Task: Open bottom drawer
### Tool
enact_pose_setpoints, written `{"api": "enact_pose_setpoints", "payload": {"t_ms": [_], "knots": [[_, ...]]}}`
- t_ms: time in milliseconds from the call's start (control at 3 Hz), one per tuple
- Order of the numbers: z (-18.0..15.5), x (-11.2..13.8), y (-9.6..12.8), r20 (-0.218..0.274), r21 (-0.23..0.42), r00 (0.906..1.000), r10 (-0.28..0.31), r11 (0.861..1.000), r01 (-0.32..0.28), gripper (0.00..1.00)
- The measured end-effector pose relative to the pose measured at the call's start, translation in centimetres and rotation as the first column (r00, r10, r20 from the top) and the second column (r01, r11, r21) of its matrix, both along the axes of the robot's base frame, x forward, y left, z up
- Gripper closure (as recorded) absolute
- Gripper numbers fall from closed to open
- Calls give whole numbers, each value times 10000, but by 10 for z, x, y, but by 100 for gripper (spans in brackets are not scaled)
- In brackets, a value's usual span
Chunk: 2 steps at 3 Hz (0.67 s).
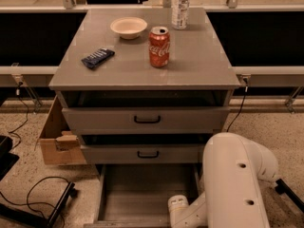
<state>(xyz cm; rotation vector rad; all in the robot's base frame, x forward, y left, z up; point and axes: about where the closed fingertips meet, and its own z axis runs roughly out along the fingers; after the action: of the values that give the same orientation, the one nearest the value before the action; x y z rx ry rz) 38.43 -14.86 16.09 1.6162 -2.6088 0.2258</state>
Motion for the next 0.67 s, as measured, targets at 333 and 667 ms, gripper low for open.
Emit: {"api": "enact_pose_setpoints", "payload": {"t_ms": [333, 667], "knots": [[0, 0, 0, 0, 0, 10000, 0, 10000, 0, 84], [0, 0, 0, -1, 0, 10000, 0, 10000, 0, 60]]}}
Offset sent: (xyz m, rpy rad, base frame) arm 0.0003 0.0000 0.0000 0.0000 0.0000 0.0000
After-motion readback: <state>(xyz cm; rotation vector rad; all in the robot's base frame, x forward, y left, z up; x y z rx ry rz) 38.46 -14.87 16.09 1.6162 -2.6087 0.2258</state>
